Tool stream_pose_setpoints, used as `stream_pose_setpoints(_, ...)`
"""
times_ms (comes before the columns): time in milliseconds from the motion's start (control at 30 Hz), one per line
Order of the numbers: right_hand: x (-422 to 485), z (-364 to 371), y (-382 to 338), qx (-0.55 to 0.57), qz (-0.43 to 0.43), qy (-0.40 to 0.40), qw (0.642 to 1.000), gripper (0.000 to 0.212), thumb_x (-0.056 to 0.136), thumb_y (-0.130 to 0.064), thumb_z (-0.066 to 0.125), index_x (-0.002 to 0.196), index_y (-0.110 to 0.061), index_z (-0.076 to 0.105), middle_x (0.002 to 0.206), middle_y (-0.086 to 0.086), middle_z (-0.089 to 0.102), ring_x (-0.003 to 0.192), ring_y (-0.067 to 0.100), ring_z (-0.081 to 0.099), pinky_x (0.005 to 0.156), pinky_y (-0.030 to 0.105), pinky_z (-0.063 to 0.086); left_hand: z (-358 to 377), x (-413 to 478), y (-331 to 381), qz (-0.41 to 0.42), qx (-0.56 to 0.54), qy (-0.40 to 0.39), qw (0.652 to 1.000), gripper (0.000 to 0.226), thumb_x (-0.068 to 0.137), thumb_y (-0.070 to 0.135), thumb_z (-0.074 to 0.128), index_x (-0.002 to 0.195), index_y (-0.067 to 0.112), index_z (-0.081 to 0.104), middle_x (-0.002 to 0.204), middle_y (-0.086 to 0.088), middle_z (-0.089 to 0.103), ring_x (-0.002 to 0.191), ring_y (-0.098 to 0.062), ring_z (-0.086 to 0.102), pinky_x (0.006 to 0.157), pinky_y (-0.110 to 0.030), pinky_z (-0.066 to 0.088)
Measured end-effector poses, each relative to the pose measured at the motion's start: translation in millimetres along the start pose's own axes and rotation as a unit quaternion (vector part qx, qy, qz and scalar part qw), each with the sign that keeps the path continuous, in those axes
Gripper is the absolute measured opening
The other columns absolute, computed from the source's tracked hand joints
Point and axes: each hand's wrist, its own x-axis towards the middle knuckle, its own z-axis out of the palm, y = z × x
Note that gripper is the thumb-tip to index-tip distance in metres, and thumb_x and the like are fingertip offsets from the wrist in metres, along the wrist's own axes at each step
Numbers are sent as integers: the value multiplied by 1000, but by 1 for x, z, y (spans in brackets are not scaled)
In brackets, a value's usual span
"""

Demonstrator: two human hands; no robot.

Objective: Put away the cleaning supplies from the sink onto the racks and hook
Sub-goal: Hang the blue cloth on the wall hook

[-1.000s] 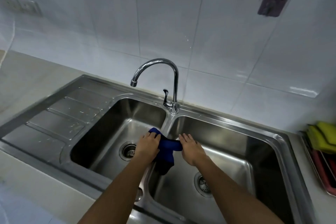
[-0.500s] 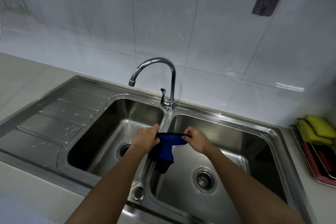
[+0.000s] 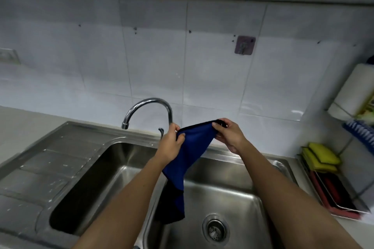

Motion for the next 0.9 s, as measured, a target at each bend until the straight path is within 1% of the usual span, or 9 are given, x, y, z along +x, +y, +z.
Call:
stream_pose_setpoints(133,8,-24,-41,156,-30,50,986,30,85,-7,68,111,-10,54,94,11,65,77,21,63,76,33,56,11,26,47,28,-34,28,999,12,97,28,46,94,19,38,66,1,47,59,-14,43,52,-25,32)
stream_pose_setpoints(200,13,-31,-61,212,-30,69,974,25,86,-11,67,109,-7,58,93,9,67,79,20,63,75,33,55,15,39,72,57,-38,33,997,12,98,28,47,96,20,38,67,3,49,57,-11,43,48,-19,31)
stream_pose_setpoints(333,25,-39,-106,300,-64,84,948,8,90,-15,62,97,-9,64,94,7,66,81,19,63,83,31,55,26,65,117,96,-57,53,992,10,98,24,47,101,16,42,78,4,52,61,-6,46,50,-20,31)
stream_pose_setpoints(467,39,-49,-148,215,-97,95,967,18,90,-19,63,106,-13,67,98,3,66,84,17,61,76,27,54,32,88,142,99,-60,70,991,24,99,23,44,116,6,47,87,-4,56,71,-15,51,60,-23,36)
stream_pose_setpoints(533,50,-53,-162,170,-99,114,974,23,88,-23,66,108,-12,68,97,3,66,86,18,61,72,28,54,33,99,149,104,-60,73,990,26,100,23,43,118,6,47,84,-5,57,67,-14,51,57,-26,38)
stream_pose_setpoints(600,62,-55,-173,149,-102,129,975,33,85,-27,69,113,-10,67,104,5,67,96,22,61,83,32,55,35,111,155,106,-59,75,990,27,100,24,42,121,7,46,81,-7,58,66,-15,51,57,-26,40)
stream_pose_setpoints(700,79,-52,-181,122,-95,146,977,33,75,-35,78,97,-11,71,105,5,67,106,24,59,100,35,48,39,128,157,106,-54,78,990,28,100,24,41,123,8,46,76,-5,57,63,-14,50,54,-24,40)
stream_pose_setpoints(800,96,-50,-182,109,-89,153,978,24,68,-33,83,73,-18,66,84,-4,61,95,20,56,99,28,45,47,141,152,105,-43,81,990,27,100,24,42,122,9,47,68,1,53,55,-9,46,48,-21,36)
stream_pose_setpoints(900,113,-49,-178,109,-96,156,977,26,69,-31,83,81,-13,70,79,-5,59,86,16,53,91,25,45,52,151,143,100,-41,77,991,27,100,24,42,121,8,48,66,2,53,53,-9,45,47,-21,36)
